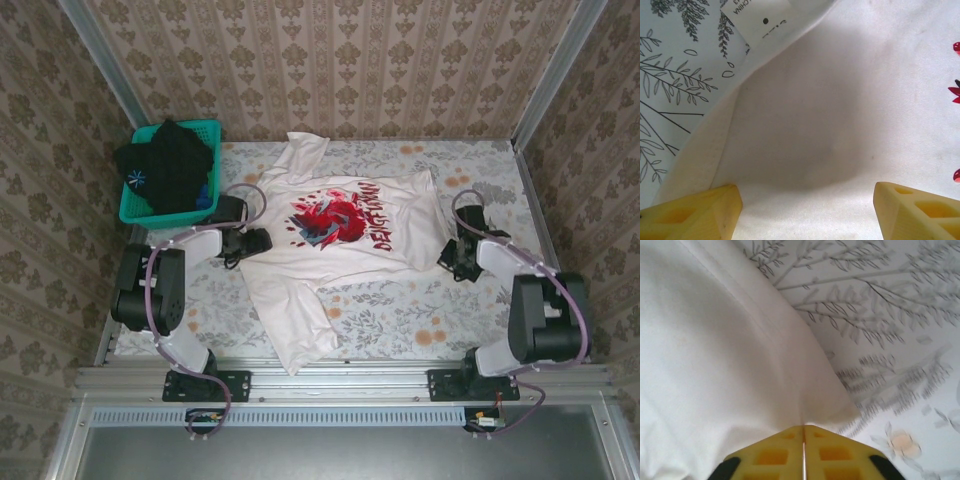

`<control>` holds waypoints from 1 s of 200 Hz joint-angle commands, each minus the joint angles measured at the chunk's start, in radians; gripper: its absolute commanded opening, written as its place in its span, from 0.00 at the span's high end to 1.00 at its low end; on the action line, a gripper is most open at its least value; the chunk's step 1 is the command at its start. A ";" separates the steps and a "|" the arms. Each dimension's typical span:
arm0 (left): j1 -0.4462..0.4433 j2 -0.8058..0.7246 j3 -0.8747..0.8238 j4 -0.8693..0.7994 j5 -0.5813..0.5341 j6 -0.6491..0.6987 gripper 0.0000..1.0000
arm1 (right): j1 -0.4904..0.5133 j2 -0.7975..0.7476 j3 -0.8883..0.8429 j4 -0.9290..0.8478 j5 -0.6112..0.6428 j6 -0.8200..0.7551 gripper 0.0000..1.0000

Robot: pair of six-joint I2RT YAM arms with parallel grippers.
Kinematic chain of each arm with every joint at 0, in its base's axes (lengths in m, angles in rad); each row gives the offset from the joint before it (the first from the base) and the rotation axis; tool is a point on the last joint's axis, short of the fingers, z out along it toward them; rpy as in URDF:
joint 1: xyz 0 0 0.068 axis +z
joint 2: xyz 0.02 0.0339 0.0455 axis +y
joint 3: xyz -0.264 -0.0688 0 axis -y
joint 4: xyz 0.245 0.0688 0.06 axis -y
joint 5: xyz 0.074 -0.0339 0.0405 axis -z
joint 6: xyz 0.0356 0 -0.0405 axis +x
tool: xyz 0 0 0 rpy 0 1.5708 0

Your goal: Fold and stack the t-shirts

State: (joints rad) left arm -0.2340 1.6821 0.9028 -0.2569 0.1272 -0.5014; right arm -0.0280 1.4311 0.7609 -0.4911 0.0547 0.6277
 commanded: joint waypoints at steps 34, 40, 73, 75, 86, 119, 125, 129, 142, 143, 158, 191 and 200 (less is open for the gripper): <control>0.035 0.038 -0.011 -0.099 -0.006 0.015 0.26 | 0.016 -0.362 -0.145 -0.205 0.019 0.062 1.00; 0.040 0.037 -0.013 -0.101 -0.007 0.017 0.25 | 0.020 -0.386 -0.165 -0.212 0.017 0.079 1.00; 0.061 0.021 -0.021 -0.111 -0.005 0.032 0.24 | 0.028 -0.479 -0.235 -0.252 -0.022 0.134 0.77; 0.061 0.019 -0.023 -0.114 -0.006 0.034 0.24 | 0.028 -0.487 -0.235 -0.254 -0.029 0.134 0.77; 0.068 0.012 -0.028 -0.119 -0.013 0.036 0.23 | 0.038 -0.540 -0.217 -0.273 -0.028 0.138 0.74; 0.071 -0.013 -0.033 -0.132 0.012 0.040 0.20 | 0.062 -0.502 -0.094 -0.129 -0.073 0.091 0.52; 0.067 -0.020 -0.033 -0.137 0.010 0.037 0.18 | 0.078 -0.439 -0.052 -0.096 -0.073 0.081 0.50; 0.066 -0.026 -0.033 -0.140 0.009 0.037 0.17 | 0.094 -0.392 -0.020 -0.075 -0.068 0.066 0.50; 0.059 -0.047 -0.032 -0.144 0.005 0.036 0.15 | 0.136 -0.209 0.111 -0.018 -0.044 0.005 0.46; 0.058 -0.049 -0.032 -0.144 0.004 0.036 0.15 | 0.138 -0.196 0.122 -0.019 -0.042 0.003 0.46; 0.046 -0.077 -0.020 -0.148 -0.014 0.039 0.12 | 0.149 0.043 0.303 0.000 -0.053 -0.064 0.47; 0.027 -0.106 0.024 -0.165 -0.051 0.054 0.00 | 0.124 0.483 0.707 -0.009 -0.057 -0.131 0.61; 0.028 -0.105 0.040 -0.176 -0.060 0.055 0.00 | 0.113 0.602 0.840 -0.052 -0.102 -0.147 0.63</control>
State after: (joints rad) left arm -0.1978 1.6001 0.8997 -0.3748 0.1070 -0.4660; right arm 0.1127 1.8061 1.3785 -0.4969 0.0032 0.5629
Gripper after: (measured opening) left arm 0.996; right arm 0.392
